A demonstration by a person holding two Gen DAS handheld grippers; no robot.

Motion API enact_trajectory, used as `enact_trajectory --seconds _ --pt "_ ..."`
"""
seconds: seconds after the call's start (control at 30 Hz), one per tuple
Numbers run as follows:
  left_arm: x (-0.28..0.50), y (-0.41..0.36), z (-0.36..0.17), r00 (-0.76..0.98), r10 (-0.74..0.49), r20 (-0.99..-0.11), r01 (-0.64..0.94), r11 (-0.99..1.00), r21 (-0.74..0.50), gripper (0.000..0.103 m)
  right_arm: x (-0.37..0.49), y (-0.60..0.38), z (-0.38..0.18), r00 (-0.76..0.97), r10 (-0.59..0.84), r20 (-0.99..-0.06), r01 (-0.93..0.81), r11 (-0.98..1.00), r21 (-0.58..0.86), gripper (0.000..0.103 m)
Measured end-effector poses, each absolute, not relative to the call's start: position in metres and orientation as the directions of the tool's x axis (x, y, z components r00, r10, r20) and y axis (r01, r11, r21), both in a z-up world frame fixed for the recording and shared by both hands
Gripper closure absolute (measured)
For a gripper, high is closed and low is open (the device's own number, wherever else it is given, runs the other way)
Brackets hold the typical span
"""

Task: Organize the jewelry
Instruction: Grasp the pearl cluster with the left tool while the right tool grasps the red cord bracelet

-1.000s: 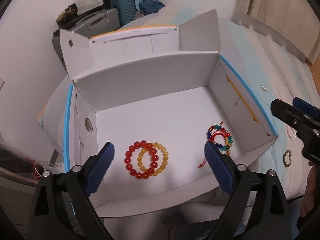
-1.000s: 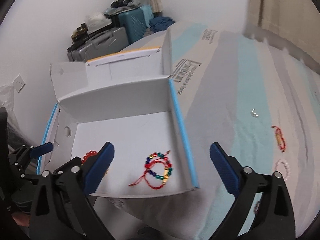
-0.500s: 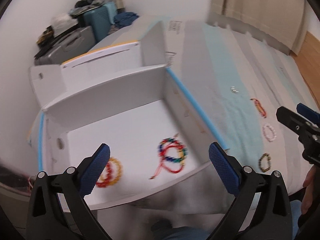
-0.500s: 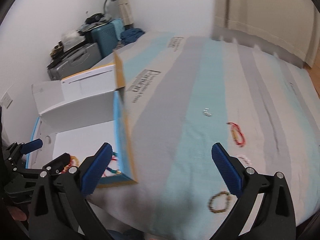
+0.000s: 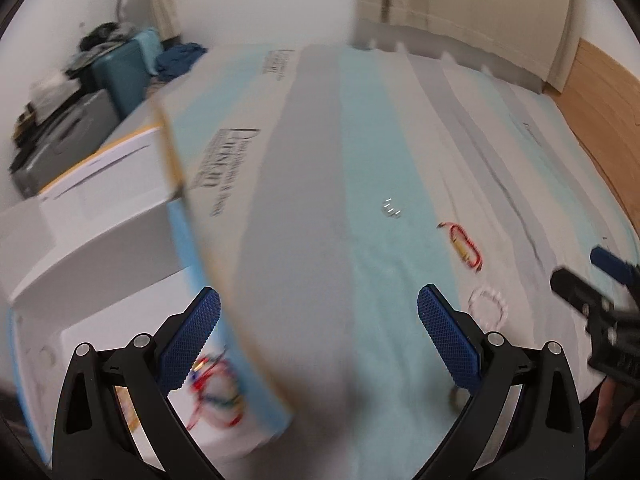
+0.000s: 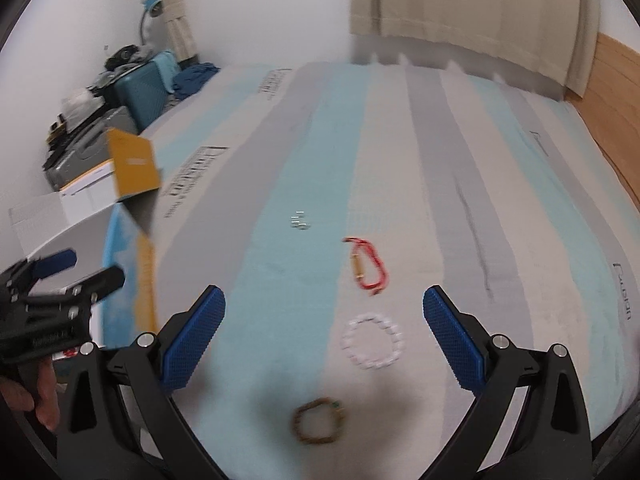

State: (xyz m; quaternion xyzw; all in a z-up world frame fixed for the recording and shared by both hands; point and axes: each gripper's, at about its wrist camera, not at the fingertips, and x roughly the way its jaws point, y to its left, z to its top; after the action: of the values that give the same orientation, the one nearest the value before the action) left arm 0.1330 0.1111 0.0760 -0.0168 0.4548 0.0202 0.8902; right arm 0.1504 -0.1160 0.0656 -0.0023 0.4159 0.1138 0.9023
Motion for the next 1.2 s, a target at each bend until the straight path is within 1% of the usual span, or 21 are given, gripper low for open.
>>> enact_trajectory --seconds 0.2,0.37,0.6,0.87,0.9,0.97,1.03,1.07,1.1,1.2 --pt "0.213 0.069 0.032 0.542 -0.005 -0.84 0.007 1.0 -0.001 0.006 0.196 -0.139 0.025 0.6 0.17 -0.782 -0.212 0.976 0.05 0.009" --pt "0.261 0.05 -0.002 0.515 -0.03 -0.856 0.02 1.0 -0.023 0.006 0.226 -0.138 -0.014 0.553 0.18 -0.814 -0.242 0.969 0.049 0.013" --pt "0.297 0.039 -0.042 0.491 -0.02 -0.871 0.014 1.0 -0.015 0.006 0.256 -0.132 -0.049 0.51 0.191 -0.839 -0.256 0.964 0.064 0.017" --pt "0.325 0.043 -0.065 0.468 -0.023 -0.883 0.014 1.0 -0.019 0.006 0.28 -0.13 -0.072 0.466 0.21 -0.86 -0.238 0.965 0.107 0.024" --pt "0.329 0.043 -0.068 0.464 -0.025 -0.885 0.014 1.0 -0.021 0.007 0.282 -0.132 -0.075 0.461 0.212 -0.862 -0.232 0.966 0.113 0.024" --pt "0.334 0.044 -0.074 0.459 -0.03 -0.888 0.012 1.0 -0.028 0.015 0.285 -0.135 -0.082 0.455 0.222 -0.863 -0.21 0.968 0.138 0.028" --pt "0.341 0.044 -0.081 0.444 -0.039 -0.895 0.019 0.999 -0.034 0.026 0.284 -0.136 -0.089 0.464 0.21 -0.86 -0.201 0.971 0.128 0.032" --pt "0.343 0.044 -0.084 0.441 -0.038 -0.897 0.023 0.999 -0.031 0.028 0.285 -0.135 -0.092 0.466 0.205 -0.86 -0.203 0.972 0.122 0.033" --pt "0.344 0.044 -0.087 0.439 -0.032 -0.898 0.028 0.999 -0.022 0.033 0.286 -0.133 -0.097 0.463 0.203 -0.863 -0.211 0.971 0.116 0.034" --pt "0.343 0.044 -0.093 0.455 -0.013 -0.891 0.034 0.999 0.002 0.039 0.286 -0.132 -0.102 0.465 0.205 -0.861 -0.222 0.969 0.111 0.037"
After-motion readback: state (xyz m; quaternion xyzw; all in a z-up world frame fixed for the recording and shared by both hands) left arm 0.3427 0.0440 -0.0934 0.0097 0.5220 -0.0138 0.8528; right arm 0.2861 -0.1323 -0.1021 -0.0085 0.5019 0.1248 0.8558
